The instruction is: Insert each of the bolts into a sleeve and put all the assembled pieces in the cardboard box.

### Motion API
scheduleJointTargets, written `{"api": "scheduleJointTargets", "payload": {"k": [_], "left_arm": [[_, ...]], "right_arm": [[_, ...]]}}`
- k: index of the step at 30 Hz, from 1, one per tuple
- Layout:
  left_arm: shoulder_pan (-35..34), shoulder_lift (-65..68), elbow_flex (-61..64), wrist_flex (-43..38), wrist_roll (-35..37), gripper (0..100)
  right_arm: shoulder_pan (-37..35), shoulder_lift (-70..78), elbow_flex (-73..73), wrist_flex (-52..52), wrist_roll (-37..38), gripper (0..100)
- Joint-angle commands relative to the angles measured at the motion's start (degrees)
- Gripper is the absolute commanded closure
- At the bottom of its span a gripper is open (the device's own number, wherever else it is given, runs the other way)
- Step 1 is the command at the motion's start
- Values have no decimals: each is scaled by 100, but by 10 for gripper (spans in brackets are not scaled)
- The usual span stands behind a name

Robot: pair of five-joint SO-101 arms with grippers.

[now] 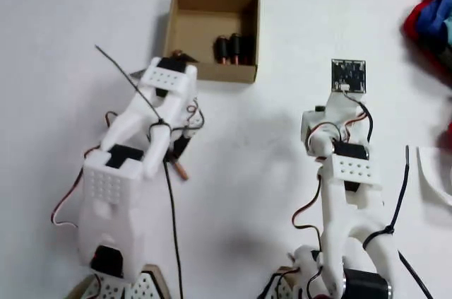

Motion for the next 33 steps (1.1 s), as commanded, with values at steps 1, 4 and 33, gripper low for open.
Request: {"api": "scheduleJointTargets", "payload": {"k": [1, 4, 33], "left_arm": [[-193, -35, -119, 44, -88, 959], [-237, -35, -119, 35, -352, 959], [-835, -44, -347, -818, -5090, 736]], "right_arm": [[-31, -286, -44, -127, -44, 979], [-31, -286, -44, -127, -44, 979], [-48, -286, -44, -127, -44, 979]]}}
